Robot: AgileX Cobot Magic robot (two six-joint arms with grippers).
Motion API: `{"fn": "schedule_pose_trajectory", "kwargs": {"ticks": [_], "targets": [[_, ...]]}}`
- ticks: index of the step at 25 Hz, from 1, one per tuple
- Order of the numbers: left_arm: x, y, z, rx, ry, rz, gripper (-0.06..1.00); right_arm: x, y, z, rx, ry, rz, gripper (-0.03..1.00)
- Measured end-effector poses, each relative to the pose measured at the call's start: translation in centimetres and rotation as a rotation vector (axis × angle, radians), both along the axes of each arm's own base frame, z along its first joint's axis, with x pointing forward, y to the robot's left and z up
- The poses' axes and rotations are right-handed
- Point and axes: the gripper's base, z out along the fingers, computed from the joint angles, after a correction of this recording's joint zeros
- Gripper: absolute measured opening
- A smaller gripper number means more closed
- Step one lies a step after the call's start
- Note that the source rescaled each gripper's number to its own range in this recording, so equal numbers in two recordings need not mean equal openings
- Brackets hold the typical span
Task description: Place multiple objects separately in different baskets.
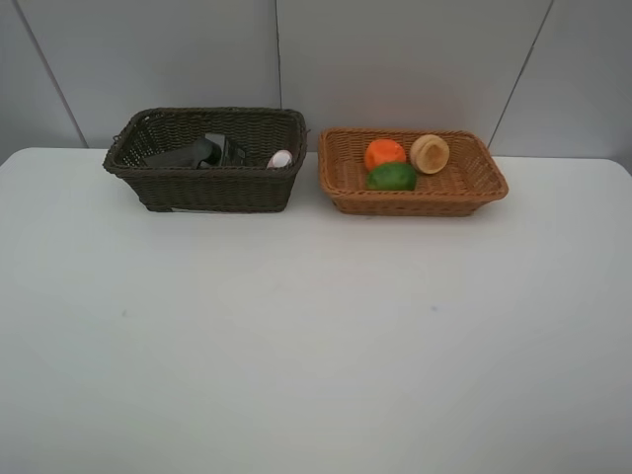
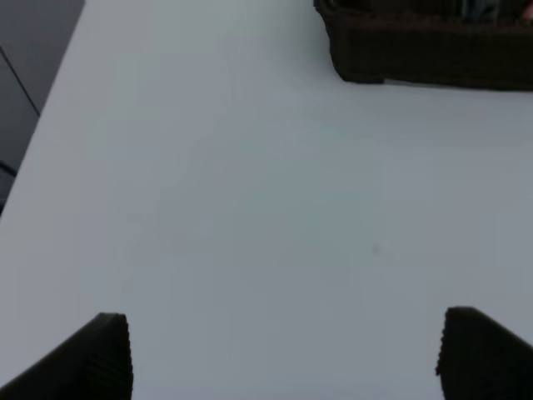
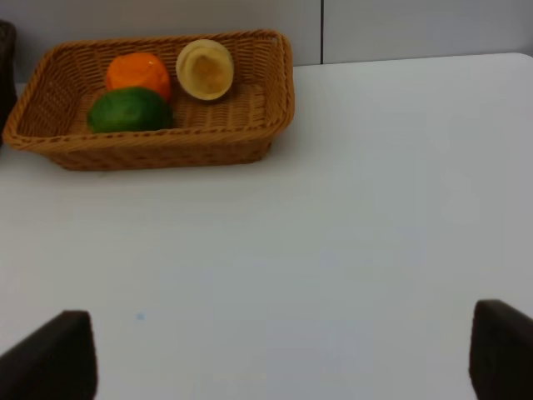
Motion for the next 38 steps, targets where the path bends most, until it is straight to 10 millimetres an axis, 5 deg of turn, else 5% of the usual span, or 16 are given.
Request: {"fn": "schedule_pose_trajectory", "kwargs": {"ticks": [9,38], "targets": [[-0.9,-1.0,-4.5,-0.056,-0.004,-0.026,0.95,0.0,0.0,0.0,0.0,0.0,0.0,0.97],[0.4,-1.0,-4.9,-0.04,-0.083,-0.054,0.95,0.0,0.0,0.0,0.0,0.0,0.0,0.97]]}}
